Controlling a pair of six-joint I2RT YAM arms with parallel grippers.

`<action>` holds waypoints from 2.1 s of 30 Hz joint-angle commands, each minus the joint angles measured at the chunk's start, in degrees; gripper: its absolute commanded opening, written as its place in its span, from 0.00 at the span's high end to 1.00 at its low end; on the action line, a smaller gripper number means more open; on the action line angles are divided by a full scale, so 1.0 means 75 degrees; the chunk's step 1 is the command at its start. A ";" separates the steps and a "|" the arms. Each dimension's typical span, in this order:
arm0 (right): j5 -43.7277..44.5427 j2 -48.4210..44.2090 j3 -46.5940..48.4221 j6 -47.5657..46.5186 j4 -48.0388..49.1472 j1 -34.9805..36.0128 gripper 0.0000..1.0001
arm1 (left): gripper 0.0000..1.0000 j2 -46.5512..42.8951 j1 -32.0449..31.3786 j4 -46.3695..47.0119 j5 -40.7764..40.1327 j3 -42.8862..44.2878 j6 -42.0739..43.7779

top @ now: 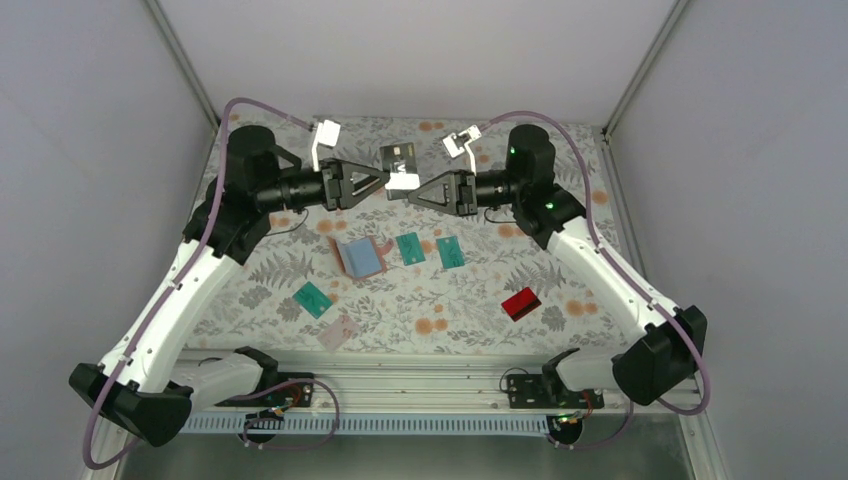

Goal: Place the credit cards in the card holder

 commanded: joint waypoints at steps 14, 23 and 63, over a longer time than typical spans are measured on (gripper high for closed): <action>-0.1015 0.0577 0.0786 -0.0093 0.0553 -0.0040 0.96 | 0.84 0.0436 0.0029 0.1096 0.0853 0.0157 -0.0518; -0.0059 0.1234 0.1434 -0.1312 -0.1597 -0.0170 0.48 | 0.98 0.0890 0.0040 0.0036 -0.0211 0.0483 -0.0177; 0.5247 0.6682 0.3481 -0.2988 -0.5082 0.0973 0.54 | 0.98 0.2946 0.0055 -0.1798 -0.3935 -0.1900 0.0252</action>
